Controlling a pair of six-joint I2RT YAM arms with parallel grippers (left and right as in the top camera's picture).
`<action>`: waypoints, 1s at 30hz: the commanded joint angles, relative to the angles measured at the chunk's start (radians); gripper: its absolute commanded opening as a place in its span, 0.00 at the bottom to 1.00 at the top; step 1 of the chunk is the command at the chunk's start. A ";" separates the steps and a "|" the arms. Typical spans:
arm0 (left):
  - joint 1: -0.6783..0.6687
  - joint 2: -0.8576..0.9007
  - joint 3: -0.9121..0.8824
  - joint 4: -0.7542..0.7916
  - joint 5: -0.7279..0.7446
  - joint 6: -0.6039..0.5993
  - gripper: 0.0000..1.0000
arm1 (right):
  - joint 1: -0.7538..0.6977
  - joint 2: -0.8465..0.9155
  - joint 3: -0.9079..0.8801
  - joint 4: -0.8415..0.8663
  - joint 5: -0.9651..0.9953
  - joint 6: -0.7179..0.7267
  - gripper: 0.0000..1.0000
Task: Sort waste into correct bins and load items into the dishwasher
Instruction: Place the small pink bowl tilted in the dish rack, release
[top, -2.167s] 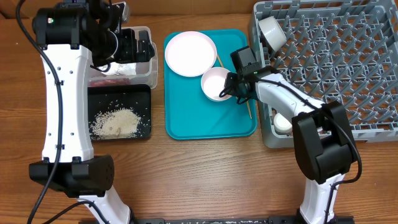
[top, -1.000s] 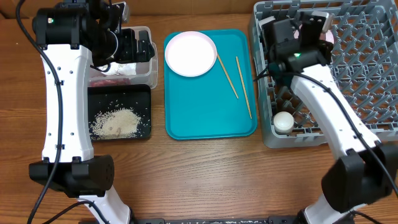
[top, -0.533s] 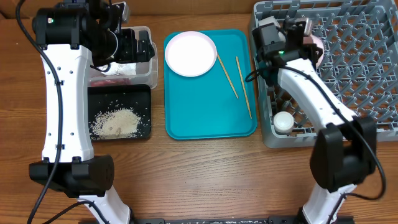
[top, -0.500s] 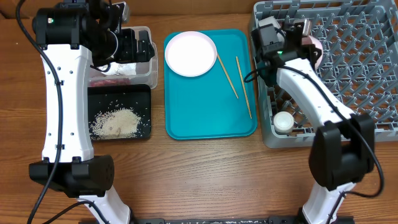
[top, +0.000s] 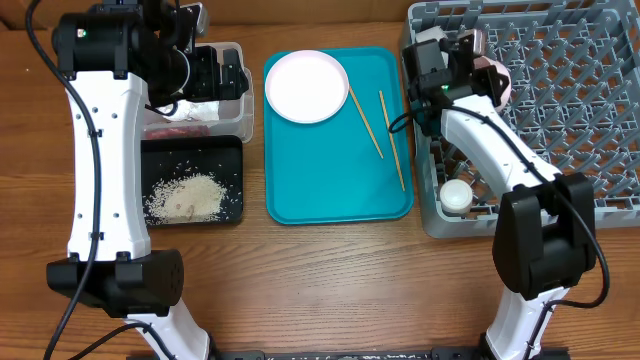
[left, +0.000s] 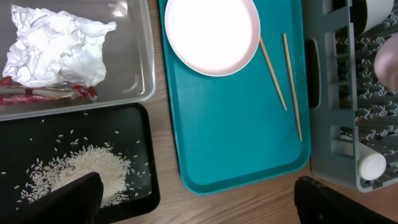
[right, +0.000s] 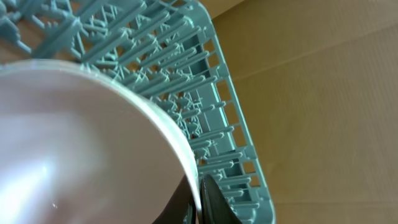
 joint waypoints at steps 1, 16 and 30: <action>-0.005 -0.006 -0.005 0.002 -0.005 -0.003 1.00 | -0.005 -0.007 -0.030 -0.004 -0.010 -0.042 0.04; -0.005 -0.006 -0.005 0.002 -0.004 -0.003 1.00 | 0.083 -0.007 -0.040 -0.166 -0.011 -0.051 0.04; -0.005 -0.006 -0.005 0.002 -0.004 -0.003 1.00 | 0.117 -0.017 -0.039 -0.172 -0.011 -0.047 0.40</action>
